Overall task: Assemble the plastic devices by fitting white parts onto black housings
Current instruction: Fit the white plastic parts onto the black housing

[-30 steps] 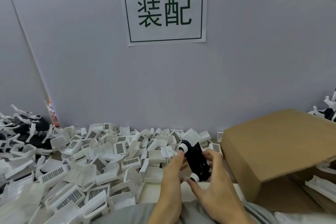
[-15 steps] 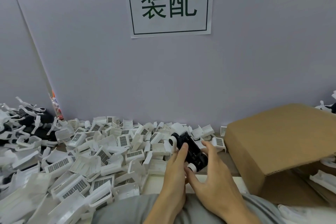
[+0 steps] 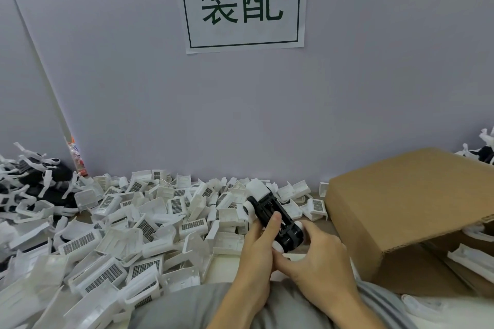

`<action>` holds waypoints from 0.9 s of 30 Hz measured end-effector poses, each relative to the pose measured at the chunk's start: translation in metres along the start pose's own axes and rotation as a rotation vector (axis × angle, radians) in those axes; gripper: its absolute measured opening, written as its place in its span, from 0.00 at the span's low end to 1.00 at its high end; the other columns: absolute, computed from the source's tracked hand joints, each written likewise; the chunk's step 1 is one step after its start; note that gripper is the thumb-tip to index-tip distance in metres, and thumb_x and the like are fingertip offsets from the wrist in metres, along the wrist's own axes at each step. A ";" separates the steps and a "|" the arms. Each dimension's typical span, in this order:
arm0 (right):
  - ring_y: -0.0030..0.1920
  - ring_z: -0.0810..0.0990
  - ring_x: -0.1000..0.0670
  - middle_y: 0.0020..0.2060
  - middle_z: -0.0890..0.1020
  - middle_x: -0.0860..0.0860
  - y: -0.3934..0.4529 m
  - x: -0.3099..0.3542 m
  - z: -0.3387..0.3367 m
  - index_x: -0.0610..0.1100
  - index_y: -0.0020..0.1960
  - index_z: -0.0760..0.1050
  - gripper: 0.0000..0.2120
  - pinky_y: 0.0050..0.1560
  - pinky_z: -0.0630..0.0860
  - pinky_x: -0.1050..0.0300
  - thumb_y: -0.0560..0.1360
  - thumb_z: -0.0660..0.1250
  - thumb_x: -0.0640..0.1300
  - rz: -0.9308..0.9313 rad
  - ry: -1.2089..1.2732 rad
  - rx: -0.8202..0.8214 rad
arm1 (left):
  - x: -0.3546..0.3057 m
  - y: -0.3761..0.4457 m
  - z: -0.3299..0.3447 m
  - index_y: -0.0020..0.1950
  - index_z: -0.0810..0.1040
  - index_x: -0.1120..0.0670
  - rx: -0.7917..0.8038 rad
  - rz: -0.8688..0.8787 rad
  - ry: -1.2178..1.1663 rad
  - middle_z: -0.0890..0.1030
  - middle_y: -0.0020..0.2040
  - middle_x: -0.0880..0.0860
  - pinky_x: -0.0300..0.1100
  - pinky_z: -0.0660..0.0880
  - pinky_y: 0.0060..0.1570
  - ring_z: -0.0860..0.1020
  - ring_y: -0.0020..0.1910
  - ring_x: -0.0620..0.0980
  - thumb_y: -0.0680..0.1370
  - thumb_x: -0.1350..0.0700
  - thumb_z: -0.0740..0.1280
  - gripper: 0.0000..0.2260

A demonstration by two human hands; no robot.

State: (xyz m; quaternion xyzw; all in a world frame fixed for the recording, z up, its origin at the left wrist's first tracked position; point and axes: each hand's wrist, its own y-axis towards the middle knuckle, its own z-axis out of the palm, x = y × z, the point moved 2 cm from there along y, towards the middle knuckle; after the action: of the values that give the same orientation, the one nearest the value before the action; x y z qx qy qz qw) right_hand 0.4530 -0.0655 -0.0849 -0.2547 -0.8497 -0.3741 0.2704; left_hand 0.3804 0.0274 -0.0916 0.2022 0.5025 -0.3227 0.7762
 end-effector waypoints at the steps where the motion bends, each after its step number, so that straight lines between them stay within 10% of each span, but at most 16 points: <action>1: 0.41 0.81 0.64 0.41 0.81 0.70 0.000 0.000 0.000 0.60 0.45 0.74 0.21 0.42 0.77 0.60 0.61 0.71 0.71 0.002 0.016 0.006 | -0.001 0.000 0.000 0.58 0.83 0.48 -0.013 0.026 0.018 0.86 0.54 0.51 0.47 0.77 0.50 0.84 0.56 0.51 0.74 0.46 0.71 0.14; 8: 0.68 0.70 0.60 0.64 0.73 0.63 0.002 -0.011 0.010 0.55 0.75 0.63 0.36 0.70 0.67 0.60 0.71 0.75 0.52 0.083 0.096 0.169 | 0.001 0.003 -0.004 0.53 0.84 0.53 -0.144 0.188 0.185 0.87 0.49 0.54 0.38 0.79 0.46 0.85 0.49 0.50 0.76 0.63 0.72 0.08; 12: 0.69 0.71 0.59 0.65 0.74 0.60 0.004 -0.017 0.009 0.54 0.73 0.65 0.32 0.67 0.66 0.65 0.74 0.66 0.31 0.080 0.210 0.070 | 0.001 0.007 -0.009 0.47 0.83 0.50 -0.260 0.281 0.352 0.86 0.44 0.48 0.44 0.79 0.52 0.83 0.49 0.47 0.73 0.64 0.75 0.09; 18: 0.57 0.79 0.67 0.55 0.81 0.66 0.004 -0.016 0.009 0.62 0.67 0.67 0.36 0.51 0.74 0.74 0.67 0.81 0.41 0.163 0.530 0.048 | 0.002 -0.005 -0.003 0.46 0.76 0.45 -0.224 0.425 1.120 0.76 0.44 0.38 0.48 0.68 0.51 0.67 0.51 0.51 0.75 0.57 0.66 0.06; 27: 0.46 0.85 0.54 0.46 0.86 0.52 0.011 -0.026 0.004 0.50 0.57 0.79 0.26 0.52 0.82 0.50 0.62 0.84 0.48 0.276 0.553 -0.071 | -0.001 -0.008 0.003 0.49 0.74 0.43 -0.086 0.398 1.209 0.72 0.45 0.36 0.48 0.58 0.48 0.61 0.51 0.48 0.75 0.54 0.68 0.07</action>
State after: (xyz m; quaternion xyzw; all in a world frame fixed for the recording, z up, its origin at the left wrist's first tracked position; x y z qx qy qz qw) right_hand 0.4775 -0.0622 -0.0986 -0.2655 -0.6877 -0.4183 0.5306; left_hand 0.3767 0.0204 -0.0894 0.4066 0.8172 0.0192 0.4081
